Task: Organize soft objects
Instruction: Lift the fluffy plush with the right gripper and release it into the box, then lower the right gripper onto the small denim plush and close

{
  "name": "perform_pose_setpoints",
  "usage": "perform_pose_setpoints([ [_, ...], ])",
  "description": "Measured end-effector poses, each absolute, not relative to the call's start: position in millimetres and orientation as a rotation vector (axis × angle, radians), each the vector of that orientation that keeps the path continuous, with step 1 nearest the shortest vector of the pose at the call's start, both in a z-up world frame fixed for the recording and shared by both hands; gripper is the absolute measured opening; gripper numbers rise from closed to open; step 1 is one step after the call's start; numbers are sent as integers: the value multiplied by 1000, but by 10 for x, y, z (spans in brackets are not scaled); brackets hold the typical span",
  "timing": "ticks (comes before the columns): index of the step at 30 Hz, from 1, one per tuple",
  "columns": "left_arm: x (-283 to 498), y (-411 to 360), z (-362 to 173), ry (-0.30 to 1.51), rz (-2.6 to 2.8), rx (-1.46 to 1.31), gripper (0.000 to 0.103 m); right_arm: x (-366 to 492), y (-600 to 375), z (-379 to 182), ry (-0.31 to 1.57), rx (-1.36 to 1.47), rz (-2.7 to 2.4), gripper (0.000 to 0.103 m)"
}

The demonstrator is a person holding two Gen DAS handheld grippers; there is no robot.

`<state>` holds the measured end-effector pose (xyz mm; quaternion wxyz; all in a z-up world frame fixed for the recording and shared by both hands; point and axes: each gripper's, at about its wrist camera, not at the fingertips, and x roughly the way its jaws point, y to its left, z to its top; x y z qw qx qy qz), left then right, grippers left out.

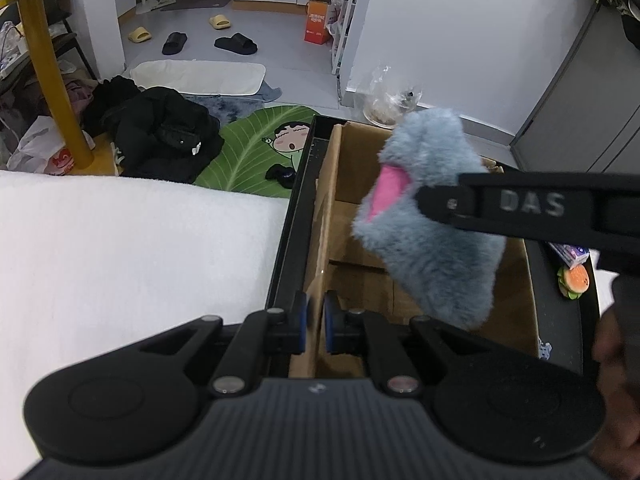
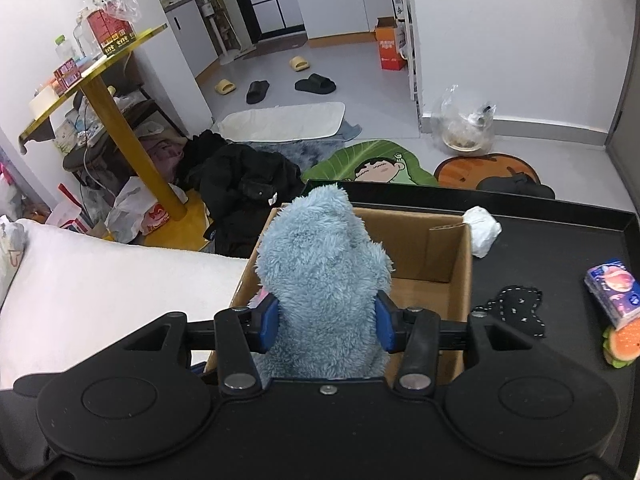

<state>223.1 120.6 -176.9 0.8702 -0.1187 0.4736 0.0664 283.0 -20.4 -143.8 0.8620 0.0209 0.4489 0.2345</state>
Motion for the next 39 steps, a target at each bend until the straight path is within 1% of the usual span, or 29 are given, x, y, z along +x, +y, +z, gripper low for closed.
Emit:
perform_pose_setpoints([
  [1, 2228, 1202, -1768, 989, 137, -247, 7, 2844, -190, -1447, 944, 47, 493, 53],
  [2, 2223, 1199, -1767, 988, 135, -247, 8, 2847, -179, -1448, 940, 53, 500, 59],
  [3, 2225, 1207, -1764, 988, 133, -248, 8, 2835, -165, -1440, 925, 56, 510, 63],
  [5, 2225, 1218, -1762, 988, 131, -255, 8, 2836, -150, -1432, 916, 49, 524, 77],
  [6, 2238, 1224, -1761, 990, 133, -257, 8, 2827, -154, -1427, 915, 49, 522, 79],
  [21, 2270, 1224, -1757, 1014, 129, -244, 8, 2694, -625, -1273, 905, 98, 507, 81],
  [26, 2293, 1193, -1744, 1024, 146, -228, 8, 2592, -795, -1244, 884, 53, 486, 82],
  [32, 2268, 1137, -1733, 1023, 173, -201, 13, 2464, -1088, -1267, 871, 41, 472, 84],
  [33, 2265, 1143, -1731, 1025, 176, -205, 16, 2446, -1146, -1278, 872, 44, 465, 84],
  [34, 2261, 1148, -1730, 1030, 181, -211, 22, 2434, -1194, -1283, 874, 49, 458, 84],
  [35, 2246, 1157, -1724, 1027, 181, -219, 27, 2421, -1251, -1294, 876, 53, 452, 84],
  [37, 2207, 1142, -1682, 1003, 170, -213, 45, 2398, -1351, -1320, 878, 54, 438, 84],
  [38, 2190, 1120, -1658, 989, 167, -200, 49, 2389, -1398, -1333, 877, 55, 431, 84],
  [39, 2179, 1095, -1643, 979, 164, -190, 58, 2386, -1449, -1350, 881, 62, 421, 84],
])
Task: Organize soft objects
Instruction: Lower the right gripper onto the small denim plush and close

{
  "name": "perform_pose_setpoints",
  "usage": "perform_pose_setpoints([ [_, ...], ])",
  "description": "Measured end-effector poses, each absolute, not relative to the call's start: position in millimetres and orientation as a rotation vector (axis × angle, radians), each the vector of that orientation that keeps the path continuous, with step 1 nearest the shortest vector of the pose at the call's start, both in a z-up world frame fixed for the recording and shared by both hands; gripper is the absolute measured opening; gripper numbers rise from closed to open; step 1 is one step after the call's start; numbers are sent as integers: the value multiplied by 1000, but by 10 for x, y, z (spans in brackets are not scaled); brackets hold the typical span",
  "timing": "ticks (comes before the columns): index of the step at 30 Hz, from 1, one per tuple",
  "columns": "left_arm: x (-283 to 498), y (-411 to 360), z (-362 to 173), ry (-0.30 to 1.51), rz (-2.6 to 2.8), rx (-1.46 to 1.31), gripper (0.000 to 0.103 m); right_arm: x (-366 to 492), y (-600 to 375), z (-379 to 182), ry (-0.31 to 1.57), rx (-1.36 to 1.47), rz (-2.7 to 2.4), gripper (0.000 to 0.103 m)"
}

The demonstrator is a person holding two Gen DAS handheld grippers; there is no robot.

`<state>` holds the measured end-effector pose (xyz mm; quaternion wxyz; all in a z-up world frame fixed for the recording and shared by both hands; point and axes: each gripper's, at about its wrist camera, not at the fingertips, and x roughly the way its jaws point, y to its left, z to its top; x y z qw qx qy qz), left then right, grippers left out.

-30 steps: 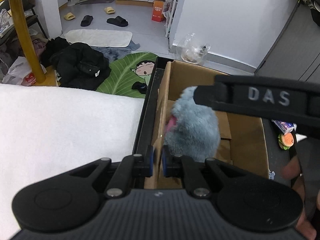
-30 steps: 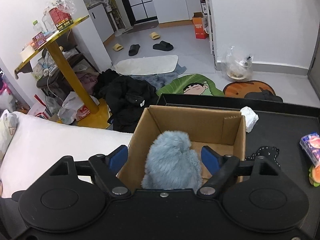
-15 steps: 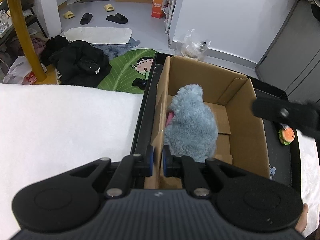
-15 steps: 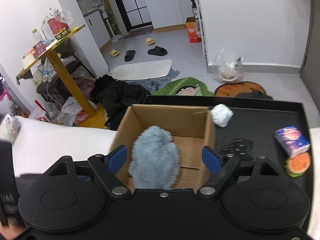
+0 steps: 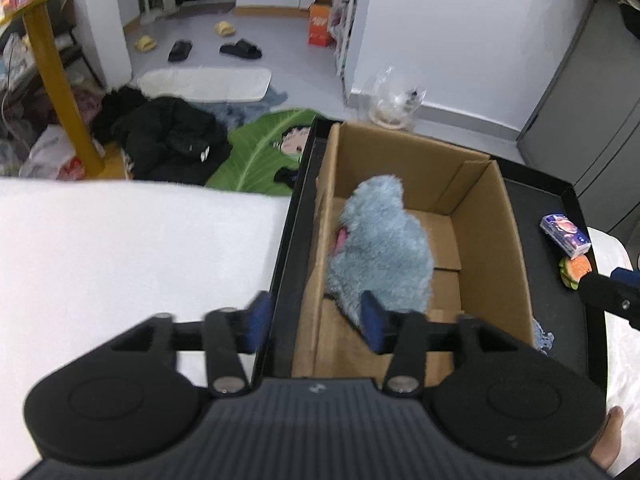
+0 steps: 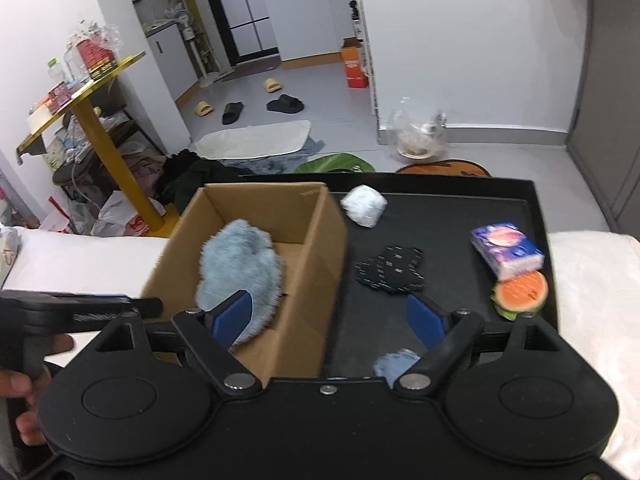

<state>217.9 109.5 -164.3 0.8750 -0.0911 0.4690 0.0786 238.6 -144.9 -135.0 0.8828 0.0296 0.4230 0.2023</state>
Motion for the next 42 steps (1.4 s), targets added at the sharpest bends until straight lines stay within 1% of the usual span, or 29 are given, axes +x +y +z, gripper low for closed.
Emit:
perform_pose_setpoints([
  [1, 2171, 1075, -1631, 974, 162, -181, 66, 2387, -1497, -1368, 884, 71, 412, 84],
  [4, 2162, 1029, -1611, 966, 168, -155, 75, 2382, -1636, -1412, 886, 103, 385, 84],
  [7, 2159, 991, -1611, 967, 157, -140, 82, 2369, -1742, -1498, 892, 120, 360, 84],
  [17, 2170, 895, -1636, 989, 160, -87, 90, 2318, -1864, -1911, 973, 135, 317, 84],
  [19, 2182, 864, -1638, 994, 166, -71, 95, 2321, -1869, -1980, 983, 135, 302, 84],
  [22, 2205, 823, -1655, 1008, 163, -53, 96, 2337, -1872, -2069, 999, 132, 291, 84],
  [37, 2302, 695, -1702, 1067, 222, 29, 97, 2436, -1773, -2402, 1036, 76, 295, 83],
  [39, 2309, 684, -1710, 1073, 225, 38, 97, 2429, -1754, -2441, 1042, 54, 291, 81],
  [42, 2308, 677, -1708, 1075, 227, 44, 97, 2426, -1733, -2488, 1045, 27, 276, 72],
])
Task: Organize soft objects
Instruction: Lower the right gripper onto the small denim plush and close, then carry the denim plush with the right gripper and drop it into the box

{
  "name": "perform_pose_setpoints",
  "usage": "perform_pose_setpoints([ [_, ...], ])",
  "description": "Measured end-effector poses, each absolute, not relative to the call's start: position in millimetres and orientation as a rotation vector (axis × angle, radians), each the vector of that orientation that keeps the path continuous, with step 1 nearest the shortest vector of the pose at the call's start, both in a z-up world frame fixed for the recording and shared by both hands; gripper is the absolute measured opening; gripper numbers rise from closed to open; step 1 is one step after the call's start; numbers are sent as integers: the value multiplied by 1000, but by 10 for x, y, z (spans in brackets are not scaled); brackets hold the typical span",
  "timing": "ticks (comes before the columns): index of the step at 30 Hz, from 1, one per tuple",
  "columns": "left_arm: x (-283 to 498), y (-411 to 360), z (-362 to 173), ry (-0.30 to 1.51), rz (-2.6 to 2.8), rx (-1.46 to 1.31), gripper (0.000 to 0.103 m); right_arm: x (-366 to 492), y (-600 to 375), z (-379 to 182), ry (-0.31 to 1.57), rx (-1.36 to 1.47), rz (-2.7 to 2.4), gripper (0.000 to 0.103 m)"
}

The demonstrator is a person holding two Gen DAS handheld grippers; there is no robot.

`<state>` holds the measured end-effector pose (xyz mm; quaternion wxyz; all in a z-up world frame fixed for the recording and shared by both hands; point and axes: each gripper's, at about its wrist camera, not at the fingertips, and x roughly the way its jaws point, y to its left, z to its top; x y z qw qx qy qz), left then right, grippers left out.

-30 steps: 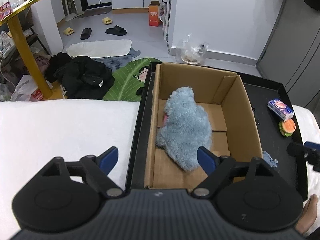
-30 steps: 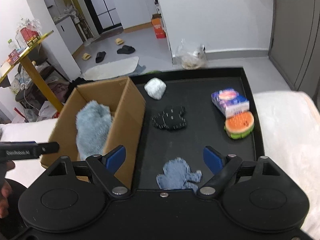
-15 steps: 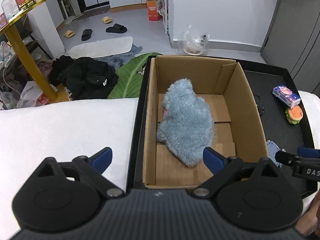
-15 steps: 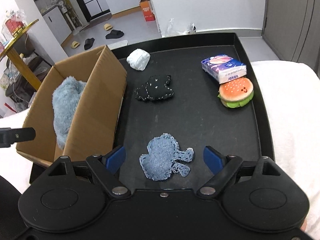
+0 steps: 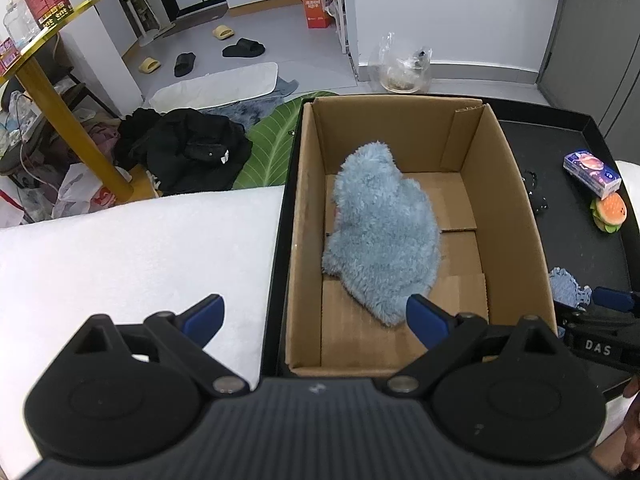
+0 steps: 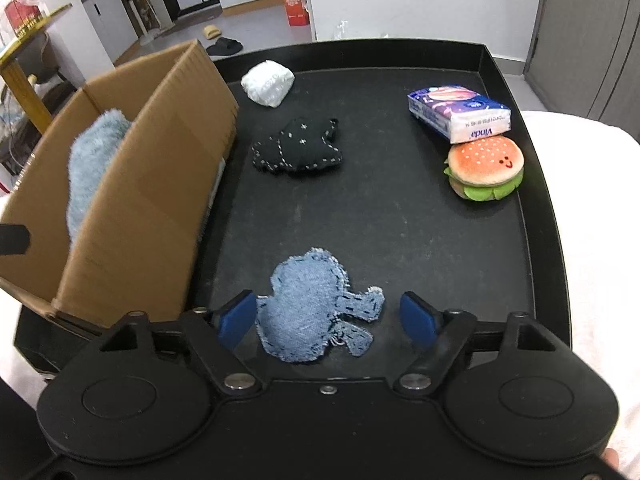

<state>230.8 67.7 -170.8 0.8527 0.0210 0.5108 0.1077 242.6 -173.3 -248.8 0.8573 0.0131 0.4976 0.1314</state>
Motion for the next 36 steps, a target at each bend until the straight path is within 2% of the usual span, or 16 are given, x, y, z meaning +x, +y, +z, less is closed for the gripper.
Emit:
perform_pose_setpoints([
  [3, 2310, 673, -1706, 1078, 231, 48, 97, 2401, -1711, -2497, 1035, -5, 276, 56],
  [5, 2310, 672, -1701, 1079, 233, 48, 97, 2380, -1699, -2485, 1030, -12, 285, 38],
  [8, 2306, 680, -1703, 1079, 232, 42, 97, 2370, -1730, -2466, 1032, 2, 288, 24],
  [14, 2282, 722, -1679, 1067, 234, 10, 97, 2361, -1755, -2385, 998, -2, 276, 21],
  [32, 2201, 836, -1582, 999, 243, -52, 97, 2276, -1748, -1761, 842, 54, 363, 20],
  [36, 2196, 881, -1565, 983, 225, -84, 96, 2329, -1747, -1626, 873, 141, 399, 20],
])
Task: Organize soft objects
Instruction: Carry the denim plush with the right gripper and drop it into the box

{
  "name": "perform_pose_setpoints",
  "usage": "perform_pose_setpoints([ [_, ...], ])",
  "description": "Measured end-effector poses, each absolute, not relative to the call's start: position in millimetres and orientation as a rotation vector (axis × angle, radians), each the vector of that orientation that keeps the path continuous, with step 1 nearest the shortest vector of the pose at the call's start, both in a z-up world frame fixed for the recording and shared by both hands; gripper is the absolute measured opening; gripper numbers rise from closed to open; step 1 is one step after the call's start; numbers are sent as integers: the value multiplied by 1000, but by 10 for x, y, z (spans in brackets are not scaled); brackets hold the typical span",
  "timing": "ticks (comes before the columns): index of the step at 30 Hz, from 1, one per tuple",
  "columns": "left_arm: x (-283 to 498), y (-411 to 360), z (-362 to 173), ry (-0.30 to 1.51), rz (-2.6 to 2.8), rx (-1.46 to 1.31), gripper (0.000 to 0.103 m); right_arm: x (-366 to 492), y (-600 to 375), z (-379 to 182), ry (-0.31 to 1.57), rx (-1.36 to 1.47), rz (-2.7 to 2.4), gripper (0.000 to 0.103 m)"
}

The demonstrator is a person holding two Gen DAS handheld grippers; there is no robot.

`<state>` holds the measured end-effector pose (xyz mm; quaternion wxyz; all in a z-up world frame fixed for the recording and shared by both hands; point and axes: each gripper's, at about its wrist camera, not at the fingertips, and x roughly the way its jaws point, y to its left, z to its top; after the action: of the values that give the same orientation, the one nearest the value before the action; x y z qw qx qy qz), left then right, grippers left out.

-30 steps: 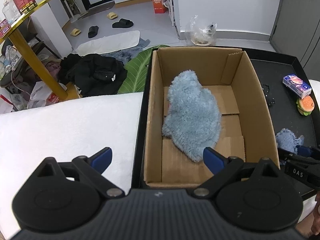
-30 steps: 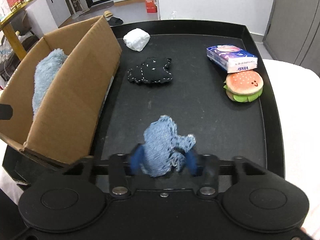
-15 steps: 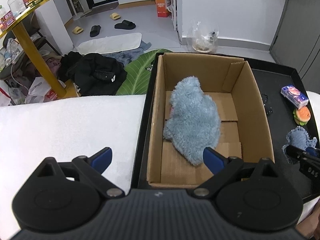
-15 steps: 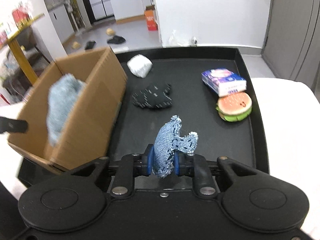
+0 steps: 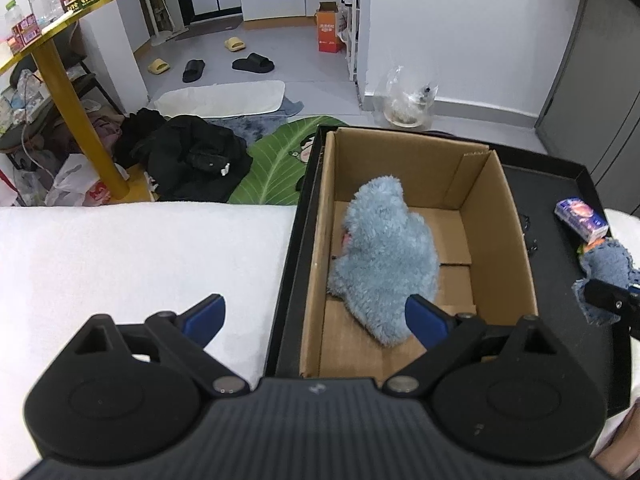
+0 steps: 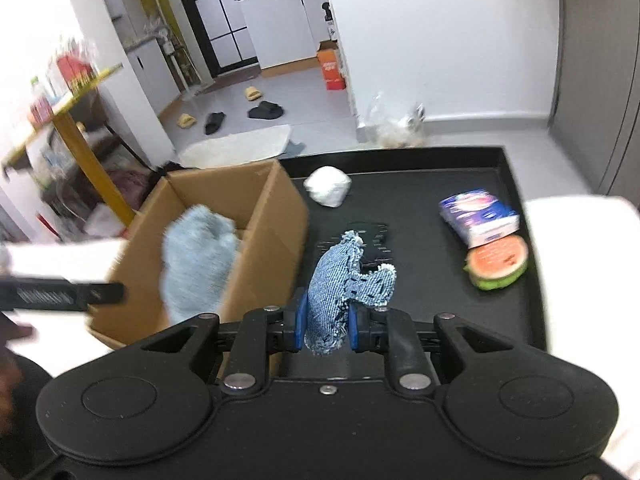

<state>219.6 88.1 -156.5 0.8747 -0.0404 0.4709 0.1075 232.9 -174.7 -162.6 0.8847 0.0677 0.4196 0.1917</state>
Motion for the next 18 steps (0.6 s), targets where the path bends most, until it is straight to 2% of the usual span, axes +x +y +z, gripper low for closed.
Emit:
perform_pose_setpoints([
  [8, 2195, 972, -1567, 970, 214, -143, 91, 2397, -1453, -1340, 856, 120, 469, 20],
  [11, 2196, 1019, -1578, 972, 213, -166, 81, 2425, -1307, -1309, 860, 95, 492, 20],
  [13, 2206, 1054, -1602, 979, 218, -185, 69, 2441, -1225, -1305, 868, 82, 506, 20],
  [18, 2220, 1121, -1651, 996, 209, -214, 53, 2470, -995, -1315, 891, 43, 536, 21],
])
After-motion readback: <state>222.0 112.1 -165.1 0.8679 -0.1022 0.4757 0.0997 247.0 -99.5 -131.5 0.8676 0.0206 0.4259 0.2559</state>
